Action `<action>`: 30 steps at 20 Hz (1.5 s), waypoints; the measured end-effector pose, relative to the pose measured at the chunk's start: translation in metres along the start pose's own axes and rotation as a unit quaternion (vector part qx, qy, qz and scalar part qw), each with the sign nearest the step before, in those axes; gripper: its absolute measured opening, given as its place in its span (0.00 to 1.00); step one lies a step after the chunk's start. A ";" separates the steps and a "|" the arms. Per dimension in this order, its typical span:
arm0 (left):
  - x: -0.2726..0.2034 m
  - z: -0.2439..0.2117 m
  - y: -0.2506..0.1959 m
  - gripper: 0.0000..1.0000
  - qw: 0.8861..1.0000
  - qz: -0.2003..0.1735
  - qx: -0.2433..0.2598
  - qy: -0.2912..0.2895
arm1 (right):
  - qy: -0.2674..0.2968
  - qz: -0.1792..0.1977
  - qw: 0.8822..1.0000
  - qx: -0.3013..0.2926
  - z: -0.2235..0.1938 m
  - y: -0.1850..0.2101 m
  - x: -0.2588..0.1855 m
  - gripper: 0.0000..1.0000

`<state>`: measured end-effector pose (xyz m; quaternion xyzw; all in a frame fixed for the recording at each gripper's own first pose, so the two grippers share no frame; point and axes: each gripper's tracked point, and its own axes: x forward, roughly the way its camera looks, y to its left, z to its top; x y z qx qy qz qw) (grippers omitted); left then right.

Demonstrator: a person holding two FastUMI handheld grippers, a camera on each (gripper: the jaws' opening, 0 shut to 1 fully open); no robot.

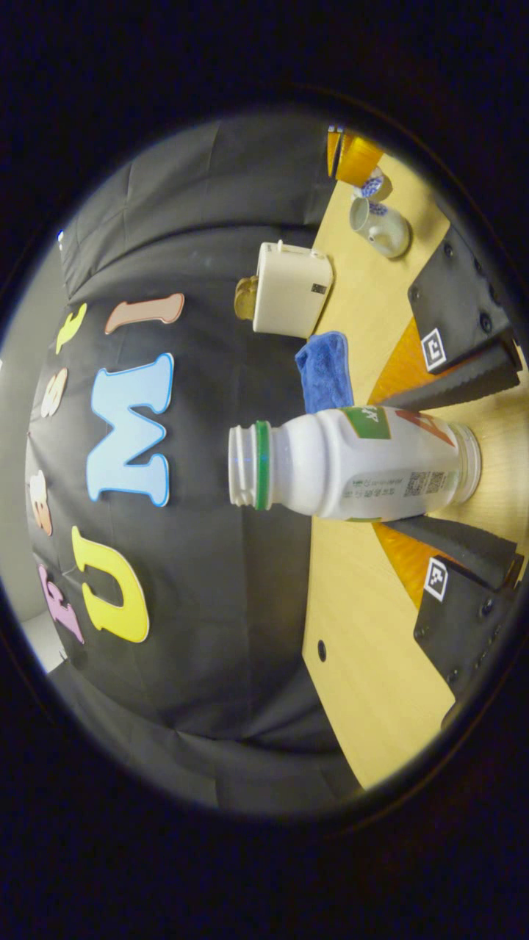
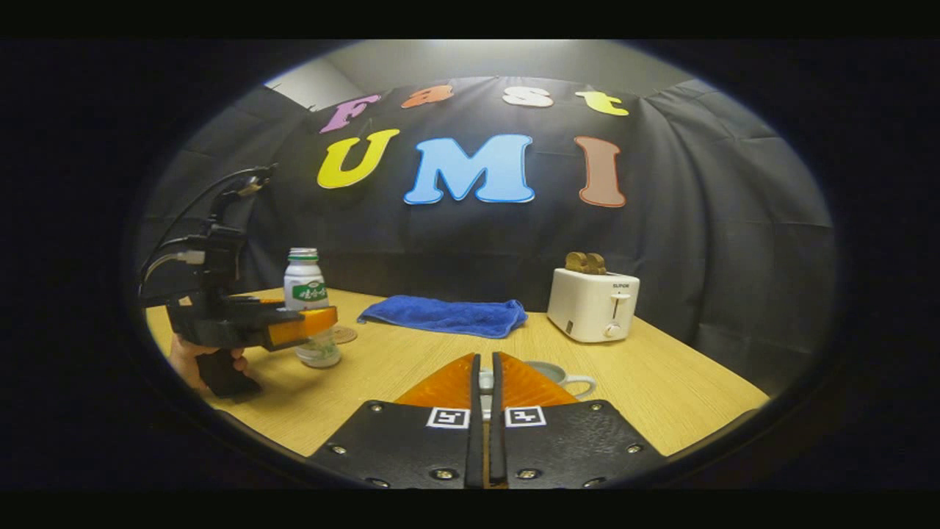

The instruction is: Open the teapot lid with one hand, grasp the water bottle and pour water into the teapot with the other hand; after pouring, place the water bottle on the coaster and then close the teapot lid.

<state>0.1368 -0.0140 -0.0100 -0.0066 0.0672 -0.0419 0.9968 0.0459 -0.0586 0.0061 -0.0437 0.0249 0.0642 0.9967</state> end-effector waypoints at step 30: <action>0.020 -0.008 -0.151 0.80 0.865 -0.059 0.498 -0.026 | -0.013 -0.063 0.995 0.081 -0.010 -0.075 -0.093 0.03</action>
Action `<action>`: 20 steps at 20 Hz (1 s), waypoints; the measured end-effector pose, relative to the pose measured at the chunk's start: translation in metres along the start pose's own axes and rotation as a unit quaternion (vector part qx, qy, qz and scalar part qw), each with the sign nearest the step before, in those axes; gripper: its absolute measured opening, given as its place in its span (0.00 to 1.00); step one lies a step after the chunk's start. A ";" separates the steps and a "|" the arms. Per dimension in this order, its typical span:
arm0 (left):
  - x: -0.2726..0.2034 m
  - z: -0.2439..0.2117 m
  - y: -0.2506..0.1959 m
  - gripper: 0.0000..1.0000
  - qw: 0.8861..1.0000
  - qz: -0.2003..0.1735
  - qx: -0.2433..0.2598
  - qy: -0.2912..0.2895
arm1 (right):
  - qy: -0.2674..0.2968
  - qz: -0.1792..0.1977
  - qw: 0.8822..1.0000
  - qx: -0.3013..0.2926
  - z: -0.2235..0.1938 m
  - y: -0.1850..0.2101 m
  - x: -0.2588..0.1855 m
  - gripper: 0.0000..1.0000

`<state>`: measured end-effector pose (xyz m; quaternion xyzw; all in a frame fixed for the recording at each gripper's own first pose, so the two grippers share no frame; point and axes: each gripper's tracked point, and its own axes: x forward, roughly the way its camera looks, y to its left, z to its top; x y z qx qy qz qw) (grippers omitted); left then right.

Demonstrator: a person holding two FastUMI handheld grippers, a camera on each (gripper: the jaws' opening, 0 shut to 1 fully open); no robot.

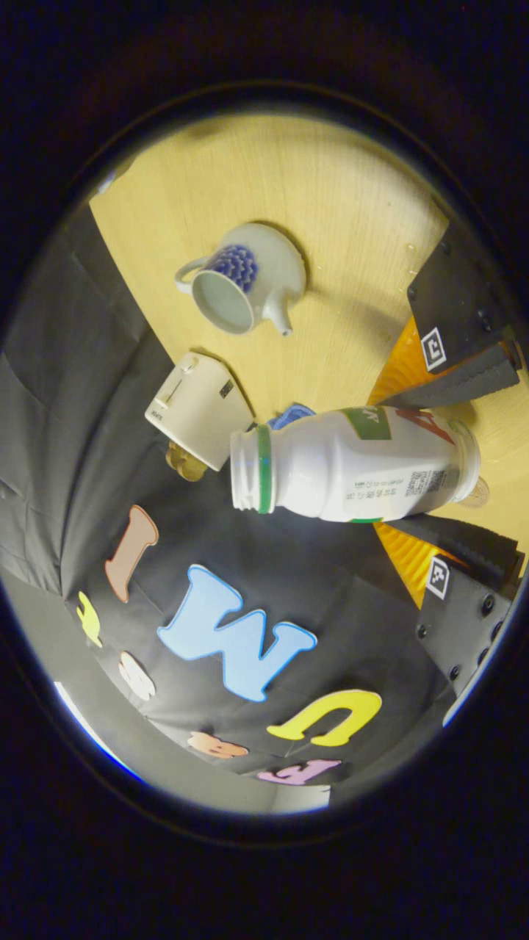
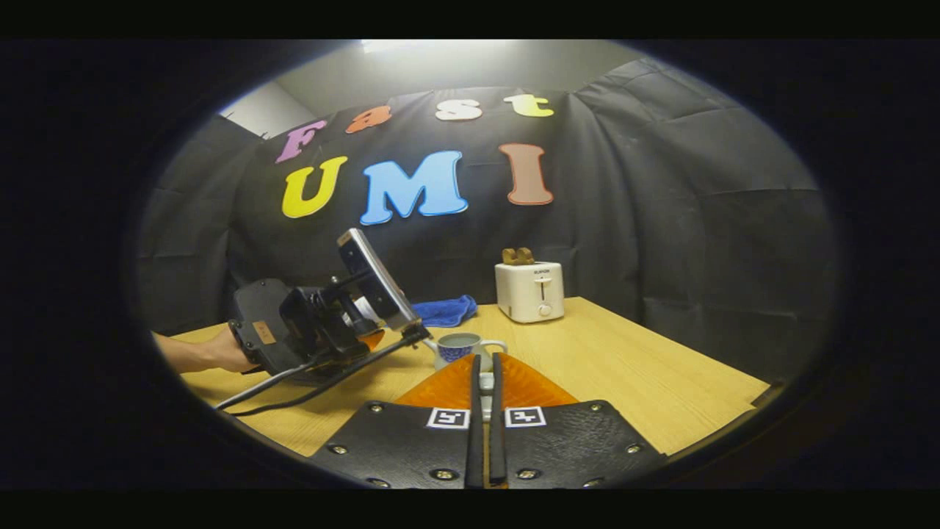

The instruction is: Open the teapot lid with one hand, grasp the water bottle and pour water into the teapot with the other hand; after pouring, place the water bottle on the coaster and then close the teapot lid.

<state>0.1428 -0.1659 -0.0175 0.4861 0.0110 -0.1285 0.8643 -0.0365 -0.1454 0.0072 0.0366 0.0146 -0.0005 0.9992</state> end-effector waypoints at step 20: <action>0.013 0.026 -0.018 0.82 0.979 -0.009 0.206 0.000 | 0.000 -0.031 1.000 0.008 0.005 -0.032 -0.001 0.03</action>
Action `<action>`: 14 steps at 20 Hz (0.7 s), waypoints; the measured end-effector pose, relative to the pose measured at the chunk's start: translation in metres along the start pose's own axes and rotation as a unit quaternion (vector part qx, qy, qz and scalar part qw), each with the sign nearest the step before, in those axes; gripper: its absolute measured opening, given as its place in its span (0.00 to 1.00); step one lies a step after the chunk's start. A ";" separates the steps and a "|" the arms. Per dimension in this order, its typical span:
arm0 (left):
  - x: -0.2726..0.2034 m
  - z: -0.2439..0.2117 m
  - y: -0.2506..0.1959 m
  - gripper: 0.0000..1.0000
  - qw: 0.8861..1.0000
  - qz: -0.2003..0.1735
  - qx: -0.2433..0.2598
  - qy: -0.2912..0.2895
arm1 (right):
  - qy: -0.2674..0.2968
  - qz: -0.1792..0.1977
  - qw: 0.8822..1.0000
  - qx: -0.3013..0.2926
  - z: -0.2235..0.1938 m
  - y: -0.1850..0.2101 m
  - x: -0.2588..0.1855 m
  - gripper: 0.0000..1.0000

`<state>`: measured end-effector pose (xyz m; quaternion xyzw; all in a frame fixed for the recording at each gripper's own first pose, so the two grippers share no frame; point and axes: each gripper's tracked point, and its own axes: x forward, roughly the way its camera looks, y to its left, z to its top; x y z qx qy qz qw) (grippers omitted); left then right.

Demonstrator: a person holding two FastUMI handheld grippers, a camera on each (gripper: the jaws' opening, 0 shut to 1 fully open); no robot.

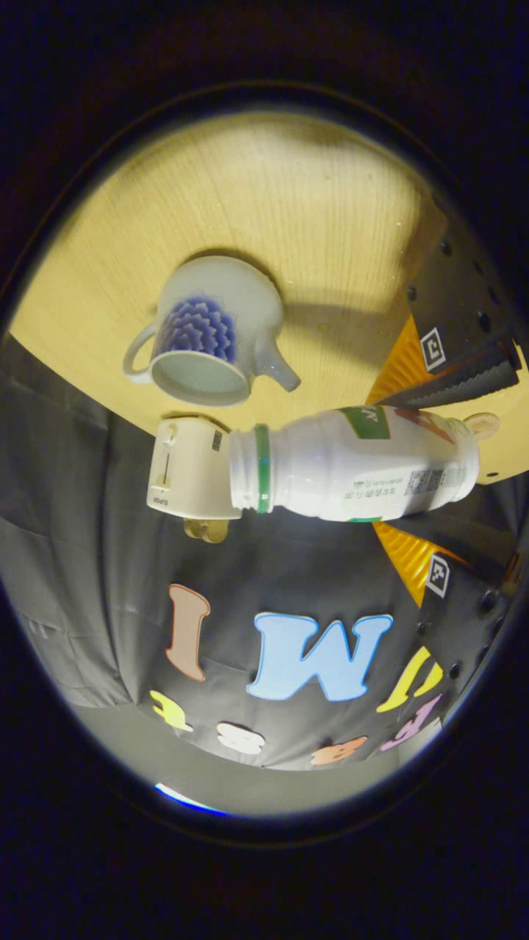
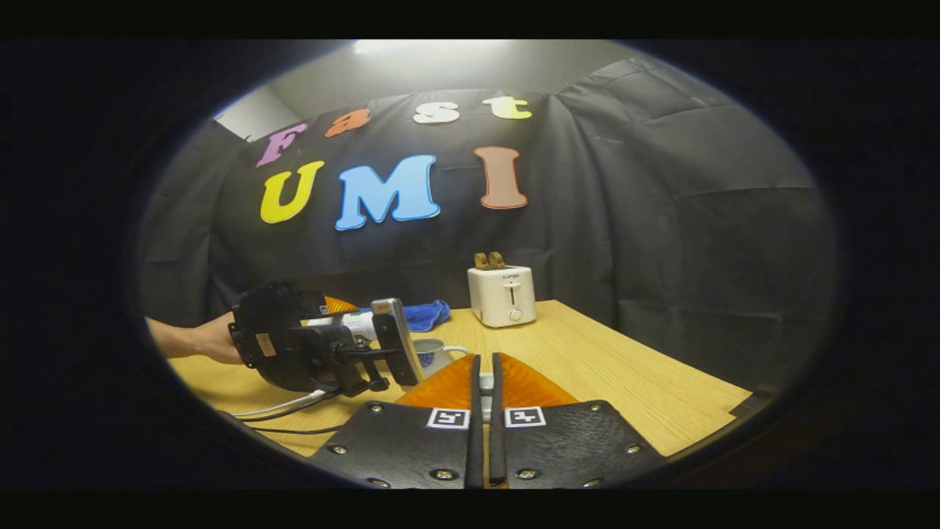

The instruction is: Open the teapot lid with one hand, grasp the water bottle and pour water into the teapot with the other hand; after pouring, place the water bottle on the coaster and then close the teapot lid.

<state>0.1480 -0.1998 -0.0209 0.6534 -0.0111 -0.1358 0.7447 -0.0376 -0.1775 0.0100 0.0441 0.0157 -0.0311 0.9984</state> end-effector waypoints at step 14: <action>-0.005 0.004 0.003 0.82 0.996 0.002 0.093 0.006 | -0.010 0.000 1.000 0.008 0.010 -0.004 -0.005 0.03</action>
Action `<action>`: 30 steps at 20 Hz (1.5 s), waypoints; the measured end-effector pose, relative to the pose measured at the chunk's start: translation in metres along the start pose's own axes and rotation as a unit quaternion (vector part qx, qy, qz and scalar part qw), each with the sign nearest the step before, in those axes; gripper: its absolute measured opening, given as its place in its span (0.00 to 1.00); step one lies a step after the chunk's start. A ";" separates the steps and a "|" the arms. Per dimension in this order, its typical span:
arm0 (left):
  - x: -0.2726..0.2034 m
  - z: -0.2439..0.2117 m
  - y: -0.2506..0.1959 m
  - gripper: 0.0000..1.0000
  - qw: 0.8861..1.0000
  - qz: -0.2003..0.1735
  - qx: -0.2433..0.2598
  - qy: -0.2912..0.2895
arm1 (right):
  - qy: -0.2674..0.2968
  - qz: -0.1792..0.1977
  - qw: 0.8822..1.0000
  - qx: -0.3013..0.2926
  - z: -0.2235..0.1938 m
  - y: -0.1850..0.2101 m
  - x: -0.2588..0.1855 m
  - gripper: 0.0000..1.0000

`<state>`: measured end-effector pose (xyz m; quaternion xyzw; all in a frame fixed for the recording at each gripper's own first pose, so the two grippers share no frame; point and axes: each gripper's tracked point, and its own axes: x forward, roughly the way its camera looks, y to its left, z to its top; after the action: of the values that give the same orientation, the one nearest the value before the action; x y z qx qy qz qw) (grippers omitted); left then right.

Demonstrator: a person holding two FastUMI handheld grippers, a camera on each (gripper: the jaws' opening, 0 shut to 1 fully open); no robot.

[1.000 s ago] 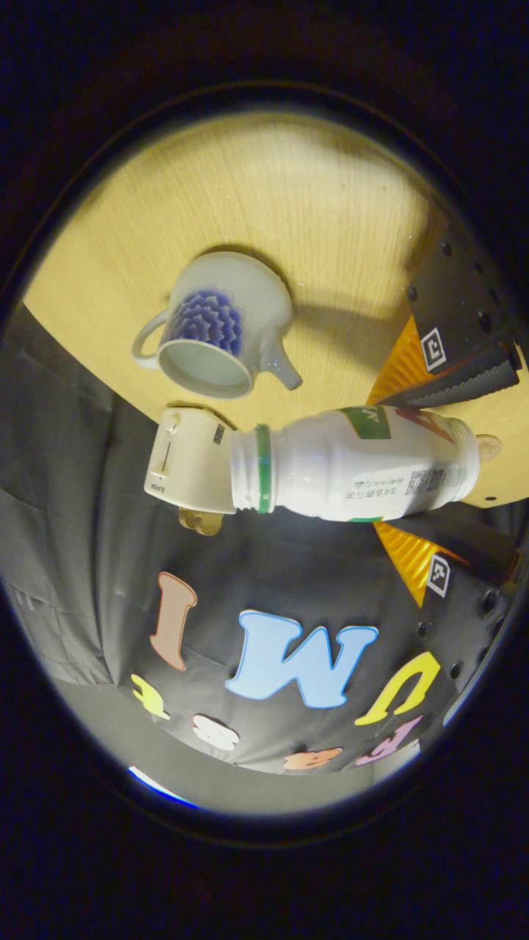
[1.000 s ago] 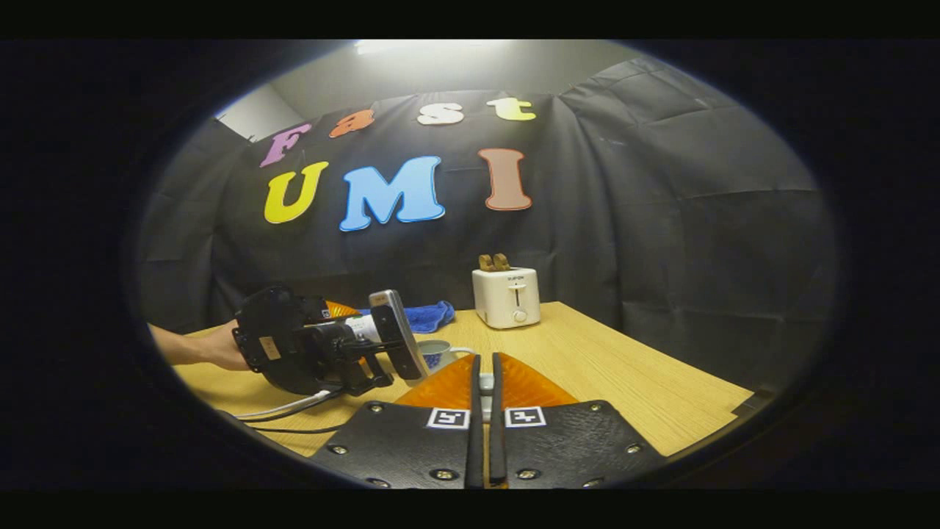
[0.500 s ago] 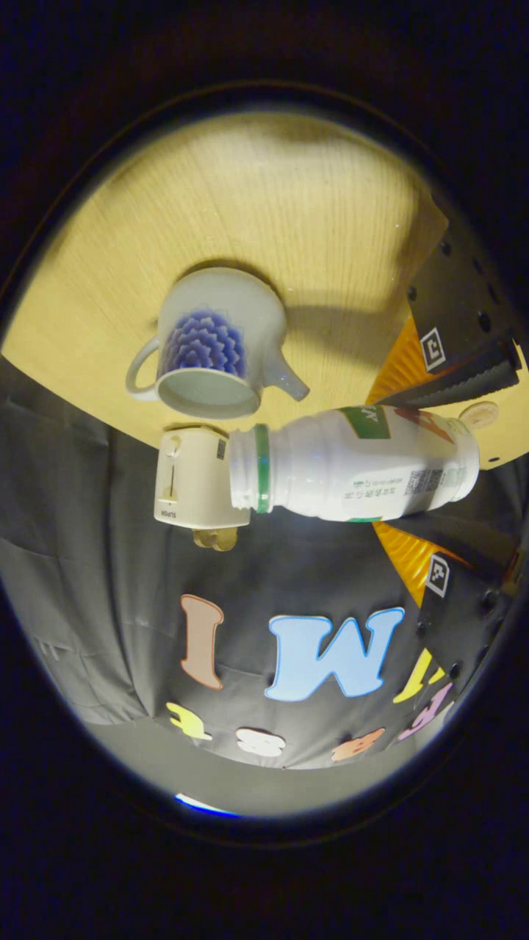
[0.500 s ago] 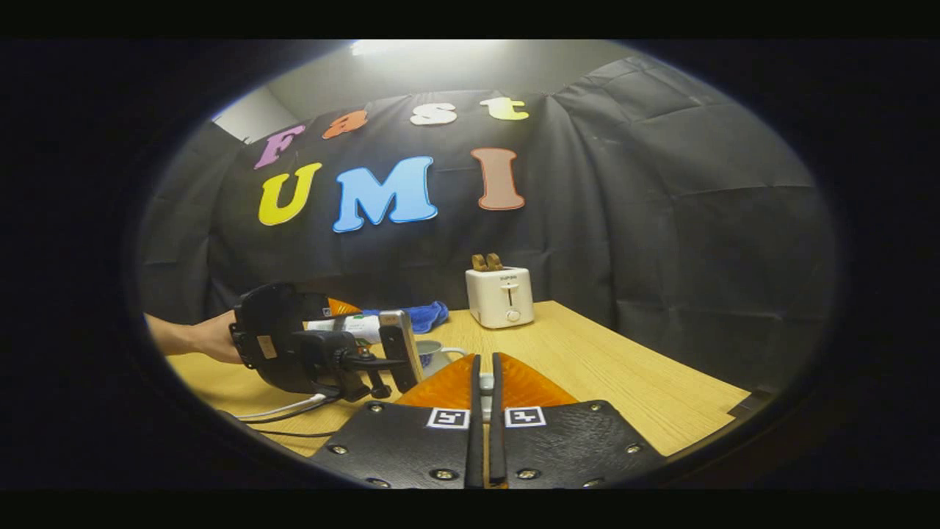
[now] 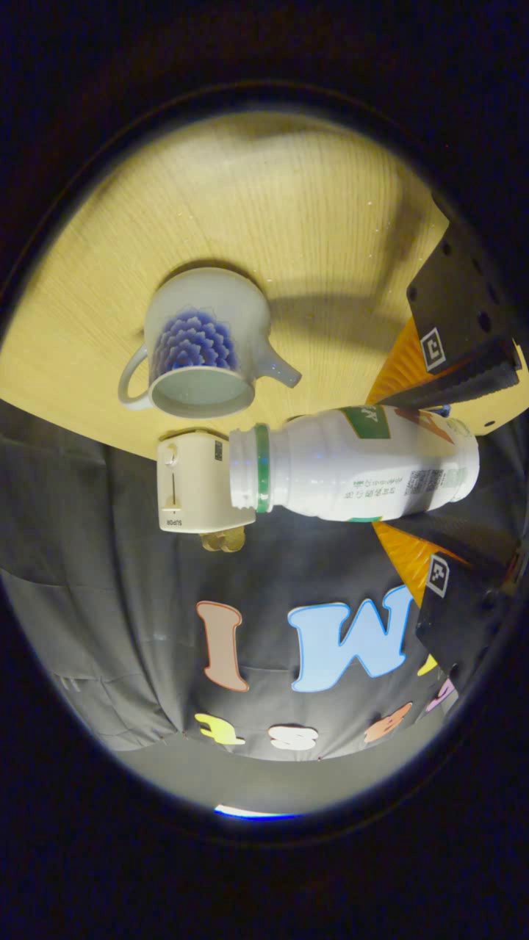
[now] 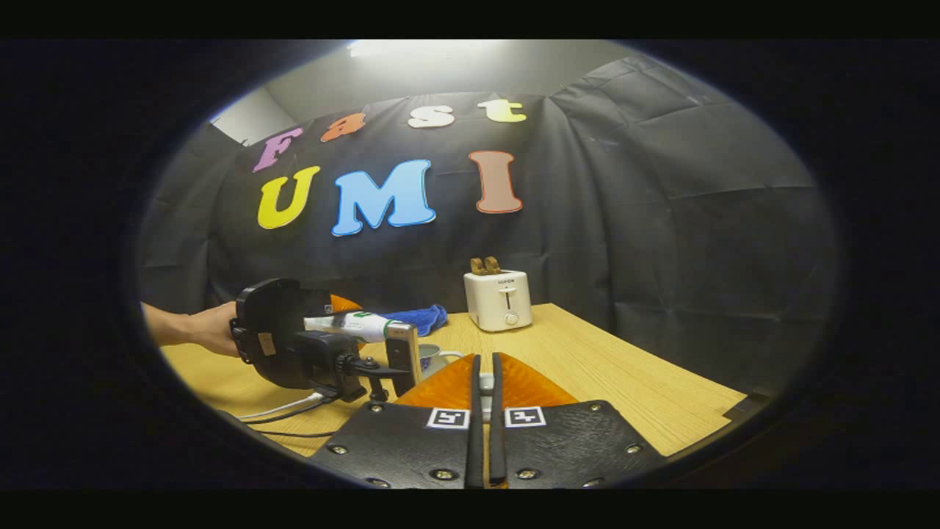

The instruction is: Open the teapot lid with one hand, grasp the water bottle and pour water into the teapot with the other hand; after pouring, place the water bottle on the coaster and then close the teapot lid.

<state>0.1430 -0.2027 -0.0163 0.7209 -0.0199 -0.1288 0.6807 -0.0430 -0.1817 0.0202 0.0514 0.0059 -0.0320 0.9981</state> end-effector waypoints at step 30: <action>0.000 -0.001 0.017 0.76 0.995 0.013 0.099 0.008 | 0.000 0.007 1.000 -0.001 0.003 0.003 -0.002 0.03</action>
<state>0.1461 -0.2027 0.0004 0.7854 -0.0366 -0.1113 0.6078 -0.0444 -0.1787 0.0240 0.0504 0.0056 -0.0254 0.9984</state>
